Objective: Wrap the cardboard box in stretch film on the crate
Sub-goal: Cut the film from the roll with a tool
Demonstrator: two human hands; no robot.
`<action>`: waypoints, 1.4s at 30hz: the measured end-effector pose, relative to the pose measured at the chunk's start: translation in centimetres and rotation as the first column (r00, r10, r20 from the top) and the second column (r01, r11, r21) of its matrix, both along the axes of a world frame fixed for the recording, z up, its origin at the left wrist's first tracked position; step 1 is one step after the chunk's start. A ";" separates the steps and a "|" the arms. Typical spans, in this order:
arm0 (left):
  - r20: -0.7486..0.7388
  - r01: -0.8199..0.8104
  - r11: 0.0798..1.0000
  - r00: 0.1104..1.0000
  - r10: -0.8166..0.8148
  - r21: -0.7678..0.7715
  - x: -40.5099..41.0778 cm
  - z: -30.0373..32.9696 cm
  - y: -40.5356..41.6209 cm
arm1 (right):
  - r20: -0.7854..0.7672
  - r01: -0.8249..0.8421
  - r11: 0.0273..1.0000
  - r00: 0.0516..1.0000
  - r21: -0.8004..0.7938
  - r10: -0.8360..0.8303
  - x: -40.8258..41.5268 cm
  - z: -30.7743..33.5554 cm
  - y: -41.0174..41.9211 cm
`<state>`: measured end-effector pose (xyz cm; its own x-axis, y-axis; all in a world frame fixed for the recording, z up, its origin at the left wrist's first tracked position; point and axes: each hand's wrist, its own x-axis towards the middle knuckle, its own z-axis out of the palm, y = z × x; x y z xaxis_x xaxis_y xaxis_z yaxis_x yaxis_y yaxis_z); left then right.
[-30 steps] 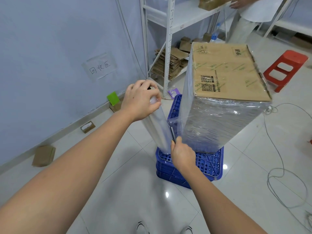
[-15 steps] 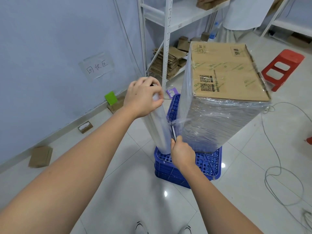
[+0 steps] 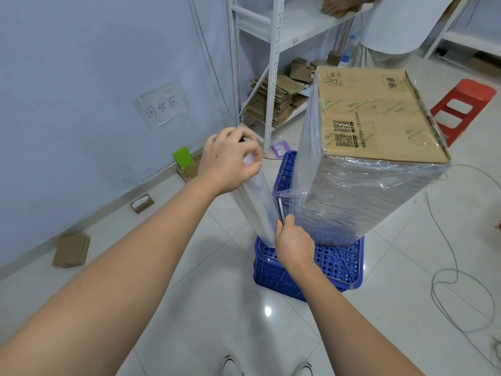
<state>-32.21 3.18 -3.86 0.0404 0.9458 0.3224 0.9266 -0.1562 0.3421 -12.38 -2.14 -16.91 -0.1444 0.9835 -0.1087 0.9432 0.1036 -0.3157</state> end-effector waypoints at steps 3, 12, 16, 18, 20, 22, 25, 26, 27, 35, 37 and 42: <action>0.003 0.003 1.000 1.000 -0.003 -0.011 -0.3 0.0 -0.2 | 0.054 -0.024 1.000 0.998 0.015 0.023 0.9 -0.5 -1.0; -0.034 0.032 0.999 0.999 -0.033 -0.012 0.4 0.2 0.4 | 0.002 0.025 0.999 1.000 -0.036 -0.025 -0.7 1.8 1.6; -0.045 0.047 0.999 0.998 -0.049 -0.025 0.7 0.4 0.8 | 0.008 0.032 0.997 0.999 -0.067 -0.031 -1.0 1.8 2.1; -0.044 0.047 0.998 0.998 -0.048 -0.032 0.7 0.5 0.9 | 0.044 0.013 0.998 0.999 -0.062 -0.010 -0.4 1.0 1.1; -0.045 0.061 0.998 0.997 -0.063 -0.027 0.7 0.5 1.0 | 0.074 -0.013 0.998 0.997 -0.056 0.017 0.3 0.6 0.2; -0.049 0.083 0.996 0.995 -0.083 -0.017 0.8 0.6 0.9 | 0.064 -0.013 0.998 0.998 -0.062 0.017 0.3 0.9 0.6; -0.050 0.083 0.996 0.995 -0.083 -0.014 0.9 0.5 0.8 | 0.024 0.010 0.998 1.000 -0.070 -0.009 -0.6 1.9 2.7; -0.046 0.076 0.997 0.996 -0.077 -0.015 0.8 0.5 0.8 | 0.016 0.009 0.998 1.000 -0.069 -0.008 -0.9 2.2 3.3; -0.042 0.068 0.998 0.997 -0.068 -0.014 0.7 0.4 0.9 | 0.014 0.004 0.998 1.000 -0.066 -0.003 -1.1 2.3 3.7; -0.014 0.040 0.999 0.999 -0.041 -0.034 -0.6 0.4 1.5 | 0.132 -0.057 0.996 0.989 -0.075 0.067 1.3 -0.2 -0.8; -0.028 0.051 0.998 0.998 -0.052 -0.035 -0.4 0.3 1.5 | 0.105 -0.032 0.997 0.994 -0.073 0.040 0.8 0.0 0.4; -0.027 0.045 0.999 0.999 -0.045 -0.025 -0.1 0.3 1.4 | 0.042 0.005 0.999 0.999 -0.035 -0.004 -0.6 0.6 3.1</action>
